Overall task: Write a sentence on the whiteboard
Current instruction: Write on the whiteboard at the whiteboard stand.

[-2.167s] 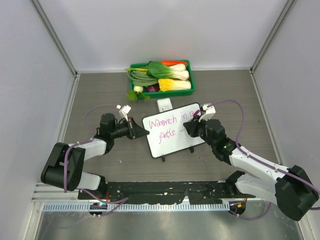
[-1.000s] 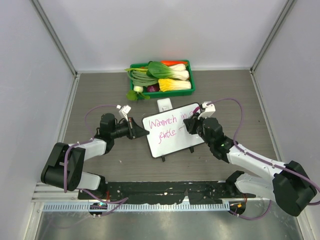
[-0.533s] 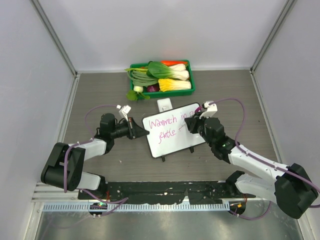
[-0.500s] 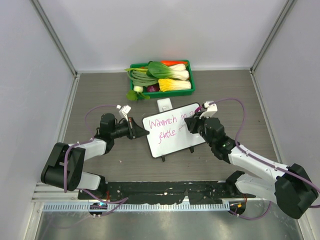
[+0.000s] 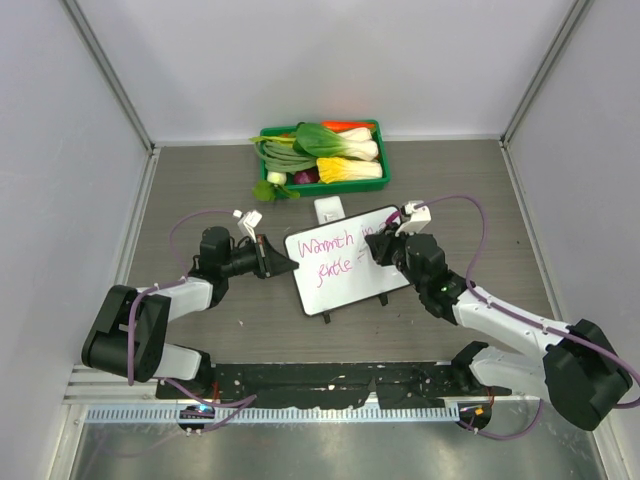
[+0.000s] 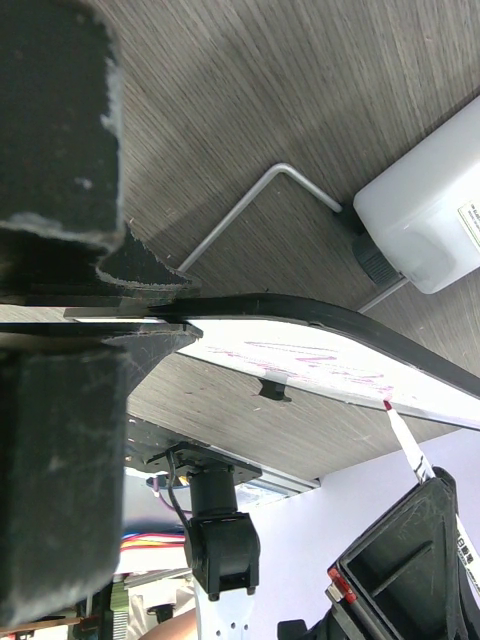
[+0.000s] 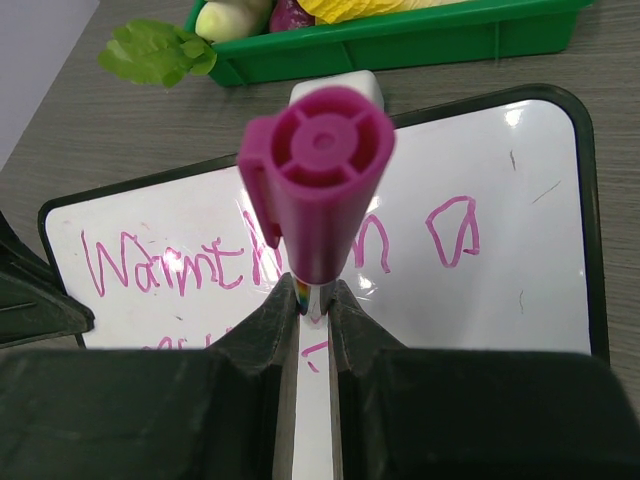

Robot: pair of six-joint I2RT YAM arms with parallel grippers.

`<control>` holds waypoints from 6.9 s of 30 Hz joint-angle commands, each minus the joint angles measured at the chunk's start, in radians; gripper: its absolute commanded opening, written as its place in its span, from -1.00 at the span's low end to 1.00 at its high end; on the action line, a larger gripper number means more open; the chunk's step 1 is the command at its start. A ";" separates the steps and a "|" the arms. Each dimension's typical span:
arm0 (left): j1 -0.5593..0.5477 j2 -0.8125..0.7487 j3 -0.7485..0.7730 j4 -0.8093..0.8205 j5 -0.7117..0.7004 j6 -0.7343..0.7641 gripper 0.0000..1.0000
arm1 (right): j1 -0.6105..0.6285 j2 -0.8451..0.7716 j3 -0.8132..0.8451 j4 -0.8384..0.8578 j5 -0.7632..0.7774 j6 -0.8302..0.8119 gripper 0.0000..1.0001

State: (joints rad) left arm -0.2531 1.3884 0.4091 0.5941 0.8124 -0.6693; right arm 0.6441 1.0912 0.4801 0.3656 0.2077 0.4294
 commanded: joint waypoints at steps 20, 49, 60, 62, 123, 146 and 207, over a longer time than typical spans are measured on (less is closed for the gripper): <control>0.005 0.014 -0.004 -0.028 -0.098 0.079 -1.00 | -0.003 -0.060 -0.071 -0.039 0.001 0.025 -0.97; 0.003 0.005 -0.009 -0.025 -0.099 0.076 -1.00 | 0.005 -0.091 -0.006 -0.094 0.055 -0.023 -0.98; 0.003 0.000 -0.010 -0.024 -0.101 0.076 -1.00 | 0.006 -0.116 0.028 -0.100 0.062 -0.043 -0.98; 0.005 -0.002 -0.012 -0.023 -0.101 0.076 -1.00 | 0.006 -0.103 0.026 -0.093 0.061 -0.035 -0.98; 0.003 0.006 -0.010 -0.013 -0.091 0.071 -1.00 | 0.006 -0.022 0.048 -0.103 0.111 -0.017 -0.98; 0.005 0.009 -0.009 -0.013 -0.091 0.071 -1.00 | -0.032 -0.145 -0.032 -0.062 0.059 0.074 -0.97; 0.003 0.009 -0.012 -0.007 -0.085 0.066 -1.00 | -0.064 -0.060 0.002 -0.091 0.156 0.020 -0.98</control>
State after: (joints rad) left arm -0.2531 1.3884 0.4088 0.5980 0.8158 -0.6720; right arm 0.5858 1.0161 0.4545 0.2626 0.3428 0.4652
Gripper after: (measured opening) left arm 0.043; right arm 0.173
